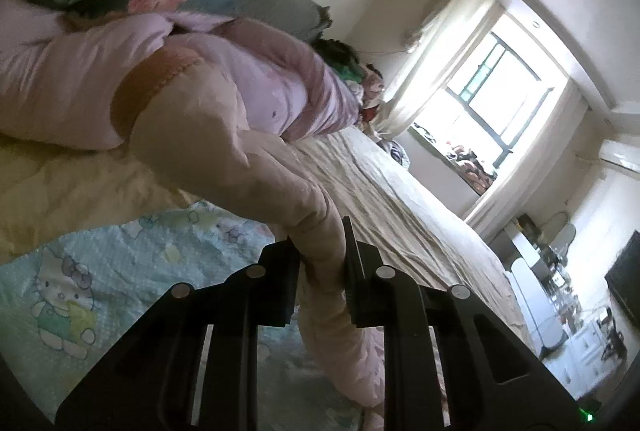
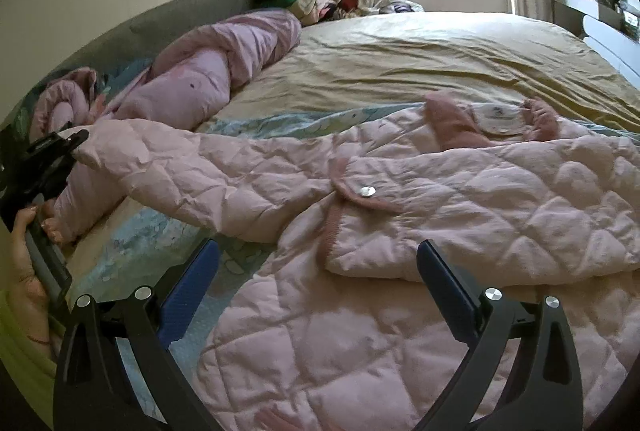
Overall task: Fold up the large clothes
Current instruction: 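Grasp the other sleeve cuff with the left tool and lift it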
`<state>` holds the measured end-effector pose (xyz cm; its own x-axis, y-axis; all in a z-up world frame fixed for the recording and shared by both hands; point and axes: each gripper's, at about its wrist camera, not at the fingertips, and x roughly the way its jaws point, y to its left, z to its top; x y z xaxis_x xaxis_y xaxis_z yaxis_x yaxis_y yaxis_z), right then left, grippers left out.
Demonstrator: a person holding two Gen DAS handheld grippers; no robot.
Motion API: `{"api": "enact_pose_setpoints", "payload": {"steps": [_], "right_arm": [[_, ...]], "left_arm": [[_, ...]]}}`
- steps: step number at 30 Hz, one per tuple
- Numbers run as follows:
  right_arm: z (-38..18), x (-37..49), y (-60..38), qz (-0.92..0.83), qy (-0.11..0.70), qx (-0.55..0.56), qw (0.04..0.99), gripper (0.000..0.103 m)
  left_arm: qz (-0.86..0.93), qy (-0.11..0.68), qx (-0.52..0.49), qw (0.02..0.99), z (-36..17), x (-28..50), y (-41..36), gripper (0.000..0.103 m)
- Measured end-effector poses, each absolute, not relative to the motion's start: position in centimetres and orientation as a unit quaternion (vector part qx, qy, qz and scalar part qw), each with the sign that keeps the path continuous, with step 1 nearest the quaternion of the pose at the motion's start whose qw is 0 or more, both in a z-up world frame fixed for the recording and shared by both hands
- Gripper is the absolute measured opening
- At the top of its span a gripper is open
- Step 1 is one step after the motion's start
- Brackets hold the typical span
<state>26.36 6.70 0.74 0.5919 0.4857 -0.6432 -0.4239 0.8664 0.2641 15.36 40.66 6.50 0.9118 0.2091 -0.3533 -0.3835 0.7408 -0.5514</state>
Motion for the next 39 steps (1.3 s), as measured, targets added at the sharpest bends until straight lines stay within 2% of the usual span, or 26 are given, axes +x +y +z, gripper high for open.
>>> {"api": "enact_pose_setpoints", "payload": {"steps": [9,23,39], "right_arm": [[1.8,25.0,0.8,0.235,0.356,0.064,0.902,0.098],[2.4,24.6,-7.9,0.218,0.341,0.146,0.903,0.098],[2.8,23.8,-18.6,0.171,0.321,0.222,0.905,0.098]], "left_arm": [[0.136,0.127,-0.281,0.941,9.9,15.7,37.0,0.01],[0.084,0.131,-0.181,0.971,15.2,18.7,25.0,0.01],[-0.002,0.174,-0.076,0.982,13.3,22.7,12.7,0.01]]}}
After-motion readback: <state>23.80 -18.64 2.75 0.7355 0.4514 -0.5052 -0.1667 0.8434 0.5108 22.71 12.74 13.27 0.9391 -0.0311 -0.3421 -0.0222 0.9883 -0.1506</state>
